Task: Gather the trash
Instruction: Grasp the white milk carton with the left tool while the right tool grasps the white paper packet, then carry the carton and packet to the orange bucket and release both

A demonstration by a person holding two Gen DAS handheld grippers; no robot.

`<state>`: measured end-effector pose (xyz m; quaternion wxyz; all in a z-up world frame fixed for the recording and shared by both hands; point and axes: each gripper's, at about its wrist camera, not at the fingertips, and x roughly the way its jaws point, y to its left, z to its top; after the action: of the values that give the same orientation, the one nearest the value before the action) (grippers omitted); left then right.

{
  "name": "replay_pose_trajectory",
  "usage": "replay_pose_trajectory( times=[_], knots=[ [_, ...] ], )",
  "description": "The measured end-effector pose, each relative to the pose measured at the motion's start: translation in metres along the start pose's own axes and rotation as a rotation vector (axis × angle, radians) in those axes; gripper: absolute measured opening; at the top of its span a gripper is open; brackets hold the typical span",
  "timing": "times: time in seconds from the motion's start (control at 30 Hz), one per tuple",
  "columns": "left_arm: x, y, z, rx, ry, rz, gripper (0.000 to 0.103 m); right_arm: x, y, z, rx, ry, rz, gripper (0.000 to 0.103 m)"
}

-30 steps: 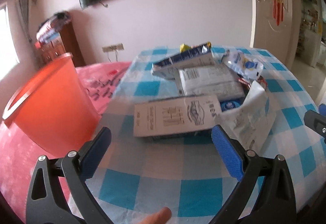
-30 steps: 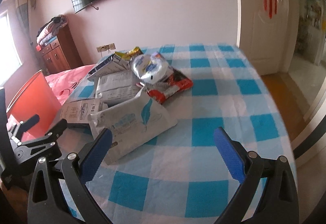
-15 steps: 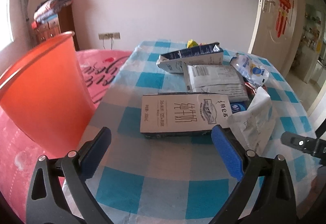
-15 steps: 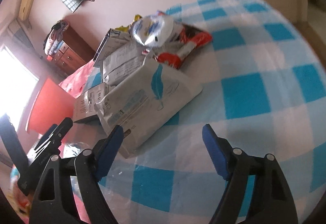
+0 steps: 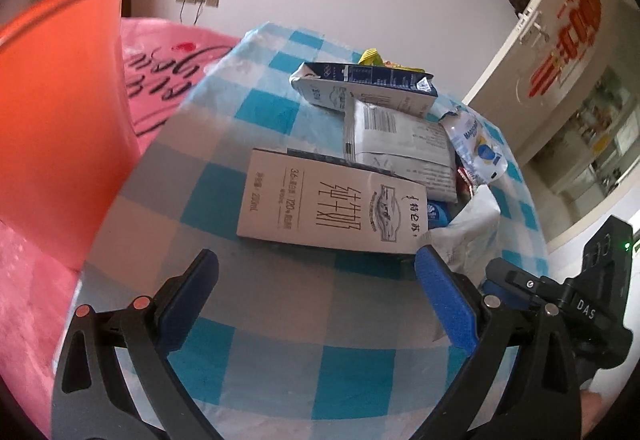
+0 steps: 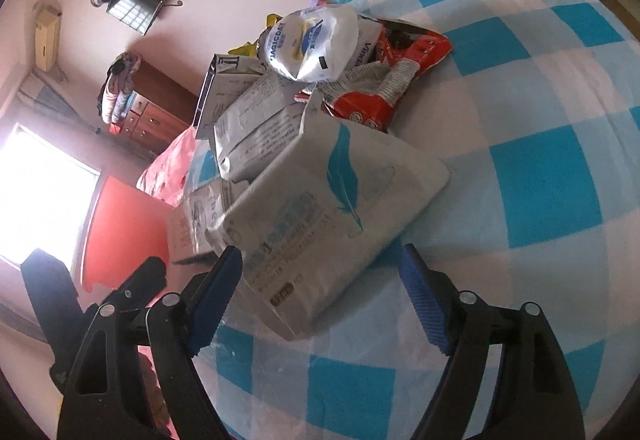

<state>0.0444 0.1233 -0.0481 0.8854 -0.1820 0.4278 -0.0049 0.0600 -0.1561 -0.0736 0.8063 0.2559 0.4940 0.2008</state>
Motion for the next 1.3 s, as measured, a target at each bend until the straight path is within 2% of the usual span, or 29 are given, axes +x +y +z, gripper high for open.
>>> replay_pose_trajectory(
  times=[0.23, 0.4, 0.6, 0.77, 0.83, 0.93, 1.0, 1.1, 1.3],
  knots=[
    [0.014, 0.001, 0.014, -0.139, 0.014, -0.054, 0.099, 0.013, 0.004, 0.017, 0.044, -0.003, 0.017, 0.082],
    [0.029, 0.000, 0.023, -0.183, 0.020, -0.048, 0.099, 0.022, 0.013, 0.027, 0.032, -0.007, 0.002, 0.087],
    [0.047, 0.001, 0.040, -0.213, 0.029, -0.026, 0.099, 0.032, 0.027, 0.037, -0.021, -0.010, -0.047, 0.088],
    [0.060, -0.004, 0.047, -0.165, 0.038, 0.064, 0.099, 0.038, 0.034, 0.032, -0.104, -0.019, -0.121, 0.088],
    [0.065, -0.005, 0.046, -0.149, 0.060, 0.071, 0.098, 0.038, 0.036, 0.028, -0.136, -0.020, -0.137, 0.088],
    [0.065, -0.011, 0.042, -0.103, 0.070, 0.094, 0.090, 0.037, 0.036, 0.022, -0.172, -0.020, -0.149, 0.088],
    [0.064, -0.013, 0.040, -0.085, 0.074, 0.098, 0.080, 0.036, 0.037, 0.019, -0.182, -0.018, -0.152, 0.088],
    [0.058, -0.014, 0.037, -0.085, 0.068, 0.091, 0.072, 0.034, 0.036, 0.016, -0.202, -0.023, -0.161, 0.082],
    [0.045, -0.019, 0.031, -0.048, 0.042, 0.084, 0.068, 0.026, 0.033, 0.010, -0.212, -0.038, -0.147, 0.071]
  ],
)
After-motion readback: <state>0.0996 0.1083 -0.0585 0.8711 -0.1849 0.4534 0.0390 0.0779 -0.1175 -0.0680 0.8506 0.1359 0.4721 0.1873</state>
